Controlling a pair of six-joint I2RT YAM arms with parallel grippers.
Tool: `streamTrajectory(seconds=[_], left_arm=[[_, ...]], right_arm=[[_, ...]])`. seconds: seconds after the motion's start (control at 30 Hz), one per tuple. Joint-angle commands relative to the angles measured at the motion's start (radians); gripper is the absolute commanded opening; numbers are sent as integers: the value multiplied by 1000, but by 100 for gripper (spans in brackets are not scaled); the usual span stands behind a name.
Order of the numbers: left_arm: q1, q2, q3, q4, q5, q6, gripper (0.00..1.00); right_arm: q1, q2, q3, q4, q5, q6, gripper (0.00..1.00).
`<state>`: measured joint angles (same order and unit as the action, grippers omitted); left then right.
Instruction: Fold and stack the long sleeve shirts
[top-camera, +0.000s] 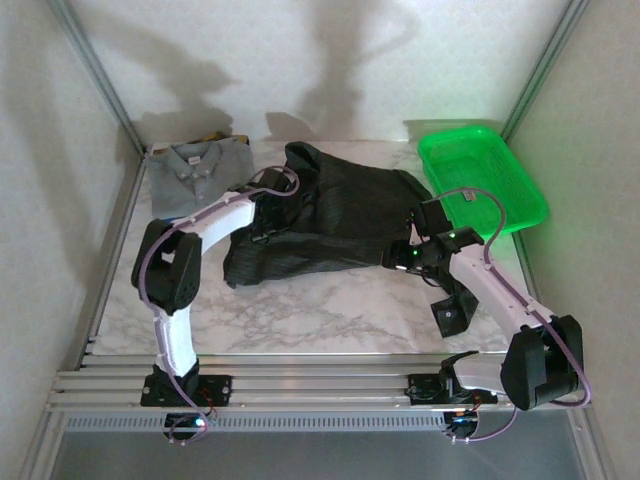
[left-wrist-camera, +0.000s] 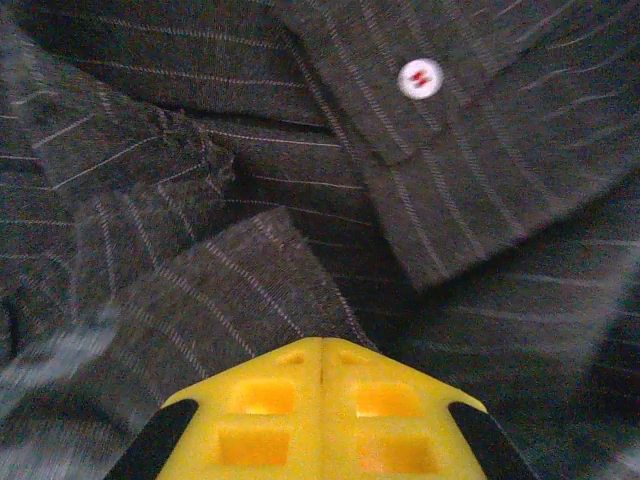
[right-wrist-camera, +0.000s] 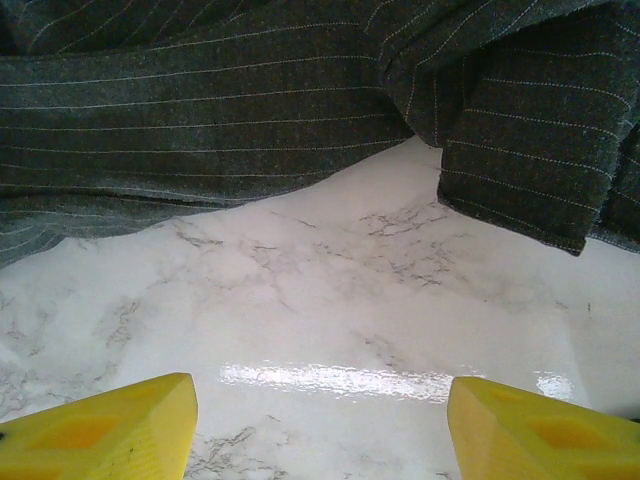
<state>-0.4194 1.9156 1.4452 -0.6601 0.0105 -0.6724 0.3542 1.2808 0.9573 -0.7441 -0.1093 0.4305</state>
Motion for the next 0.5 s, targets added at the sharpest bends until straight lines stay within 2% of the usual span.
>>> streamTrajectory(seconds=[0.0,0.27,0.43,0.47], left_arm=[[-21,-116,-49,24,-36,-37,0],[-50,-272,-225,98,-34,-78,0],[-53,-281,-221,97,-44,-85,0],[-50,-273,-222,105,-37,-85,2]], right_arm=[[7,15,28,9,-8,10,67],[8,60,38,25,-14,9,67],[7,97,63,26,-26,8,67],[7,103,66,28,-35,8,67]])
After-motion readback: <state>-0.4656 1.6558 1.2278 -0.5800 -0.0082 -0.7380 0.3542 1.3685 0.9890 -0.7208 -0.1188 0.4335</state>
